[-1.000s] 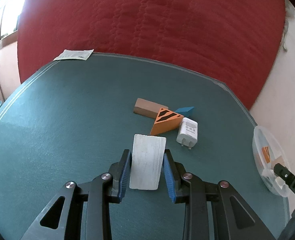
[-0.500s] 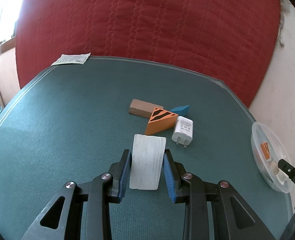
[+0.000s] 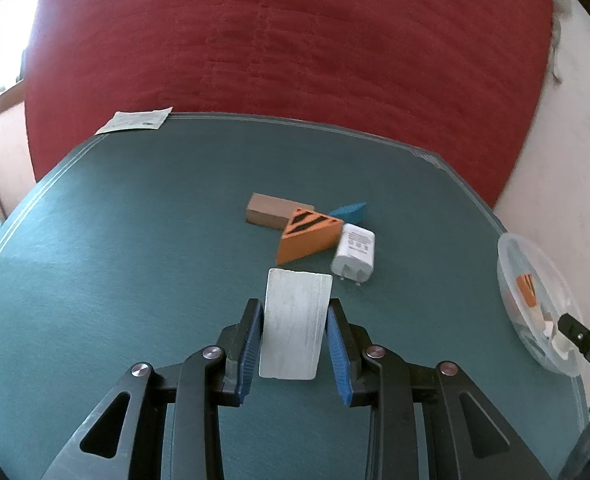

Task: Organize rigid objects
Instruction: 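Carry the tan triangle into the bowl with the right tool while the left tool holds the white tile, then lower the white tile into the clear bowl and open the left tool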

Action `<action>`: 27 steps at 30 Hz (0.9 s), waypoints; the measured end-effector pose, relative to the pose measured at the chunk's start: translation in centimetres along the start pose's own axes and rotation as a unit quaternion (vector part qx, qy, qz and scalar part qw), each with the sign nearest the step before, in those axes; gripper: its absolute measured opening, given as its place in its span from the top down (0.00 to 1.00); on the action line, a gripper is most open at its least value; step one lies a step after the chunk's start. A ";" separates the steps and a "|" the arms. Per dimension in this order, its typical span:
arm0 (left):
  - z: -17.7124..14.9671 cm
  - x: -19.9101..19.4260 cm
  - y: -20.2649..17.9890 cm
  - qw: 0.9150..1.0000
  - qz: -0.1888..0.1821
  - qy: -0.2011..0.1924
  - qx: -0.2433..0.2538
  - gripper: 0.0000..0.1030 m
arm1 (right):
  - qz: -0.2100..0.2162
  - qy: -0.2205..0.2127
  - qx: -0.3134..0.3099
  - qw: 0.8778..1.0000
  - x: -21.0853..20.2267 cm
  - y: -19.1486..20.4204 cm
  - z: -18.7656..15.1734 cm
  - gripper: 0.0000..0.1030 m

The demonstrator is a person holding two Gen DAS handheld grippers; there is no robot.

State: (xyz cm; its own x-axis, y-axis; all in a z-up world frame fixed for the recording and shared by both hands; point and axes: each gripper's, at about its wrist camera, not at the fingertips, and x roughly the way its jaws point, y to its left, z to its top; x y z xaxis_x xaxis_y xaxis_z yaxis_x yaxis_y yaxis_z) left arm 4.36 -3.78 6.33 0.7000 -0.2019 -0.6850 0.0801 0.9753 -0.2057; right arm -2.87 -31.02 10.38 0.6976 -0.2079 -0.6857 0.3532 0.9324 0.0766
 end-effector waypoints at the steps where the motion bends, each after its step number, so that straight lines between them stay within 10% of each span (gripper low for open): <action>1: 0.0 0.0 -0.2 1.000 0.000 0.001 0.004 0.67 | -0.001 -0.001 -0.001 1.000 0.0 -0.1 0.0 0.47; 27: 0.8 -1.2 -10.7 0.992 -0.076 0.025 0.096 0.67 | -0.064 -0.032 -0.054 0.996 -0.9 -3.6 0.0 0.47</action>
State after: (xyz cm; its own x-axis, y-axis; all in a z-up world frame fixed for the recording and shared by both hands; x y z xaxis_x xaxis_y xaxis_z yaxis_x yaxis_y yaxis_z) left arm 3.26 -13.95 9.90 0.6343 -0.3475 -0.6906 0.3185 0.9314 -0.1762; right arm -4.79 -34.18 10.68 0.6906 -0.3426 -0.6369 0.3750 0.9227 -0.0898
